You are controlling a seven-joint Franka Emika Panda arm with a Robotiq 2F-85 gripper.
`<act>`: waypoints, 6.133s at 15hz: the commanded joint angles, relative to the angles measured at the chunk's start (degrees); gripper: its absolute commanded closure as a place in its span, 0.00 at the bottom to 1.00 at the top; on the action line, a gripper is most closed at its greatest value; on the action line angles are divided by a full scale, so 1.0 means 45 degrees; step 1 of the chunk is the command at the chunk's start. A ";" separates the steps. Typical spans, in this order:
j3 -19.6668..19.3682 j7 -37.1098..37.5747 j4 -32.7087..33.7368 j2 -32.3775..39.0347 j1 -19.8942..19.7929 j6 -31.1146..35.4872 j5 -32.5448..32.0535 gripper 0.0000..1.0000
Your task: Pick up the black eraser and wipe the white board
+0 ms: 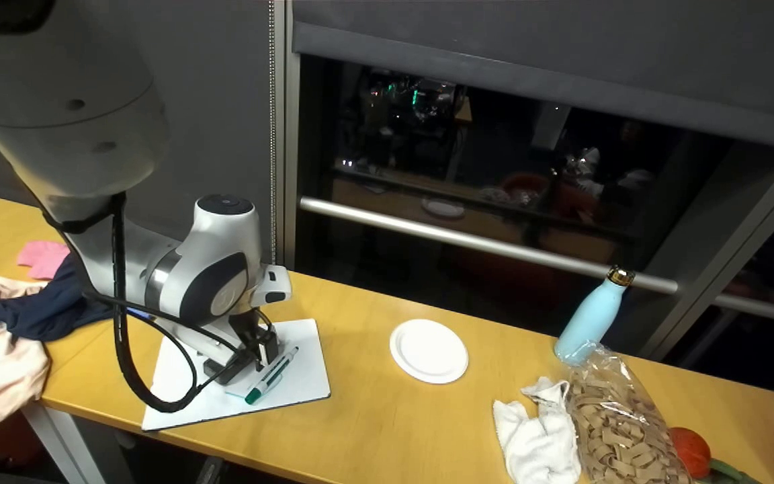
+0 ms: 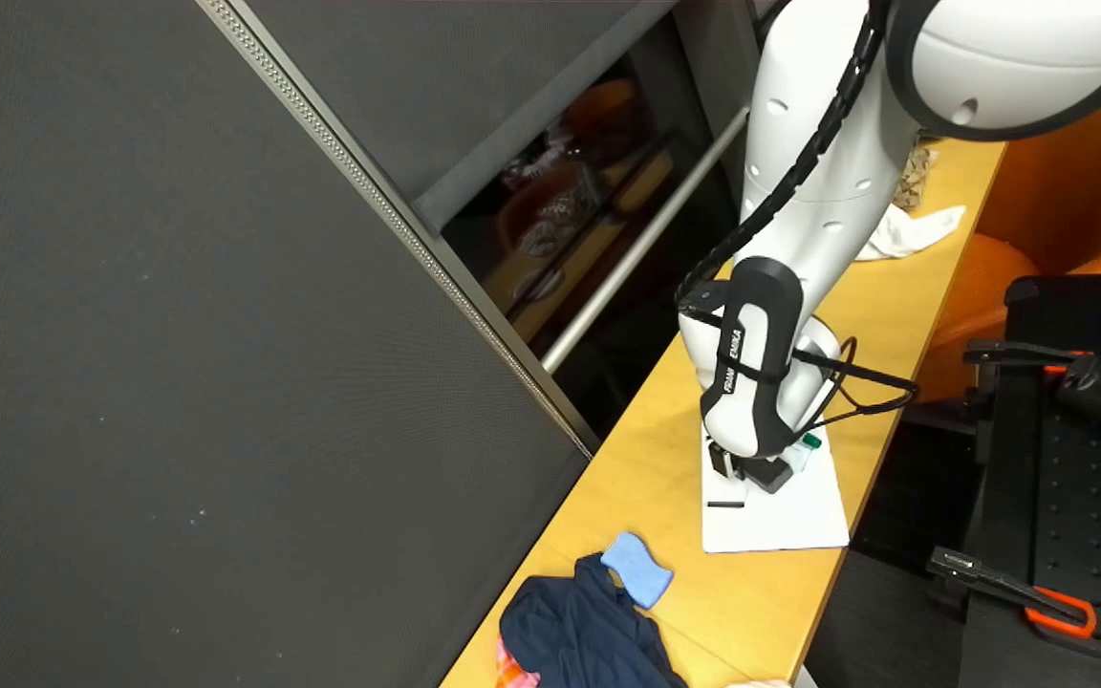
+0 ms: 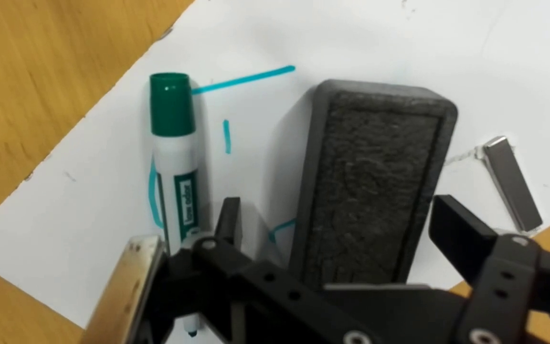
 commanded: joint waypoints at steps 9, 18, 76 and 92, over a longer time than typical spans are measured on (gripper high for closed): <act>0.0252 -0.0190 -0.0150 -0.0332 -0.0271 -0.0041 -0.0036 0.00; 0.0360 -0.0272 -0.0536 -0.0593 -0.0291 0.0193 -0.0034 0.60; -0.1921 0.0647 -0.1143 -0.0593 0.1641 -0.0441 -0.1039 0.69; -0.0965 -0.0454 -0.2256 -0.0857 -0.0851 0.0940 -0.0600 0.69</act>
